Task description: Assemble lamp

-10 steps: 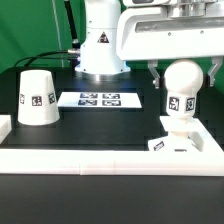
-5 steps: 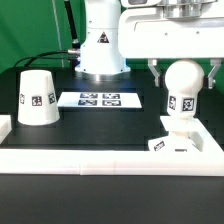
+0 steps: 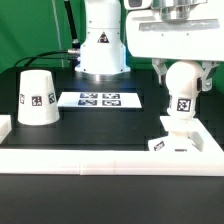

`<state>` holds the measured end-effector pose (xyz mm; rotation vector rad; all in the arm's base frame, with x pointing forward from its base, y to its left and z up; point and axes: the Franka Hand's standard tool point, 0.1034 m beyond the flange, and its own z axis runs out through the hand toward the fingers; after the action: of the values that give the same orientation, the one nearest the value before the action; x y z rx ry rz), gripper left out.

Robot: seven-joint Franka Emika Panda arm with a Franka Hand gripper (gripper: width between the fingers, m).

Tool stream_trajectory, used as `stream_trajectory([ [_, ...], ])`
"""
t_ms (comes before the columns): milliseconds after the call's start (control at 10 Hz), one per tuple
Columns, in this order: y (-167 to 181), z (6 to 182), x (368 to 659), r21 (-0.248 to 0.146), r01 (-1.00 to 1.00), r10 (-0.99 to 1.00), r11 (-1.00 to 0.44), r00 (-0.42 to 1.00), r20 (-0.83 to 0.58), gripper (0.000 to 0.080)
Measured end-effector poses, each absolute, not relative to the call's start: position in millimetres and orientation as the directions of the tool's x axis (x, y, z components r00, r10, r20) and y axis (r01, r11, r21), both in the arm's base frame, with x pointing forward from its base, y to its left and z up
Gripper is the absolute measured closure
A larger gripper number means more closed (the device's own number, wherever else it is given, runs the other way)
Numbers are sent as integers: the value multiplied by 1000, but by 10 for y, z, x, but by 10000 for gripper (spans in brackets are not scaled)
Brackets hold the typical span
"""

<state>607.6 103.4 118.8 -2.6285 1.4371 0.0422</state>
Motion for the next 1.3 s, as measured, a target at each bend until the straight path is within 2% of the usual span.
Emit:
stream_trajectory([
  [200, 1013, 1185, 6082, -106, -886, -880, -451, 462, -115, 220],
  [400, 1020, 1185, 6081, -113, -861, -855, -496, 507, -110, 219],
  [500, 1020, 1184, 6079, -113, -848, -842, -518, 528, -106, 126],
  [600, 1024, 1183, 6076, -118, -816, -811, -566, 577, -99, 105],
  [800, 1017, 1188, 6080, -131, -625, -624, -769, 780, -56, 101],
  [1300, 1008, 1188, 6083, -142, -319, -321, -937, 947, -7, 100],
])
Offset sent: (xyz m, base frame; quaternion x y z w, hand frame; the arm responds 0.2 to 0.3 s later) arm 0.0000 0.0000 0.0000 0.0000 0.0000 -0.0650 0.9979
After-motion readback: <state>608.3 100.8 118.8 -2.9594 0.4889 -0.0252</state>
